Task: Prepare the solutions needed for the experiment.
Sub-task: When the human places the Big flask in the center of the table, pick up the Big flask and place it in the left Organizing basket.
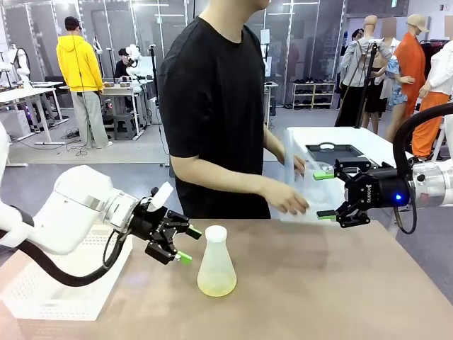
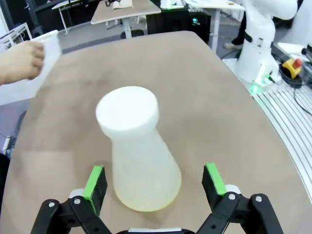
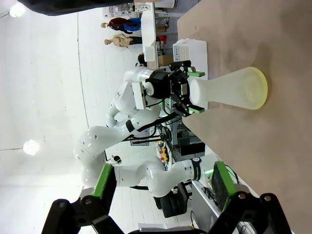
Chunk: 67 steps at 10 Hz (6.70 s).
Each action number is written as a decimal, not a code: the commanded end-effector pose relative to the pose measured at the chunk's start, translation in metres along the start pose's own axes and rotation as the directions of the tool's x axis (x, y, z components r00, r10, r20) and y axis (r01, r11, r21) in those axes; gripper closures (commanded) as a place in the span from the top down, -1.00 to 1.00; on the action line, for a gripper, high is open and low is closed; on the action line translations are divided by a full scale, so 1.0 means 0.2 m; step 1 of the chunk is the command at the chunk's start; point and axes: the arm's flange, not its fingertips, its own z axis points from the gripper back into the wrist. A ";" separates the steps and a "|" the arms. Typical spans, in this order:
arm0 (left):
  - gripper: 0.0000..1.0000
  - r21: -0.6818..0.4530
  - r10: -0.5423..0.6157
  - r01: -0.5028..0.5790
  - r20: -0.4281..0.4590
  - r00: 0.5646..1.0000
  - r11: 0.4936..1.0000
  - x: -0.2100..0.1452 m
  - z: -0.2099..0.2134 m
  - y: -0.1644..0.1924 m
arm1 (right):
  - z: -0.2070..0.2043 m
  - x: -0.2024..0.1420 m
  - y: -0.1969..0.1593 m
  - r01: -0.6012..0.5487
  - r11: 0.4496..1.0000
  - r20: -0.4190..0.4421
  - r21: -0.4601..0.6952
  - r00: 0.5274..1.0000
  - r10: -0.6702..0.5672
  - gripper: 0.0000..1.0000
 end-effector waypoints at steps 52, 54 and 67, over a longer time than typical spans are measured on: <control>-1.00 0.033 -0.047 0.040 0.260 0.965 0.999 0.21 0.89 -0.20 | 0.00 0.00 0.01 -0.004 1.000 0.006 0.000 1.000 0.004 1.00; -1.00 0.080 -0.047 0.026 0.267 0.963 0.996 0.12 1.14 -0.31 | 0.00 0.00 0.01 -0.004 1.000 0.006 0.000 1.000 0.004 1.00; -1.00 0.090 0.008 -0.047 0.391 0.920 0.995 -0.60 1.36 -0.31 | 0.00 0.00 0.01 -0.004 1.000 0.006 0.000 1.000 0.004 1.00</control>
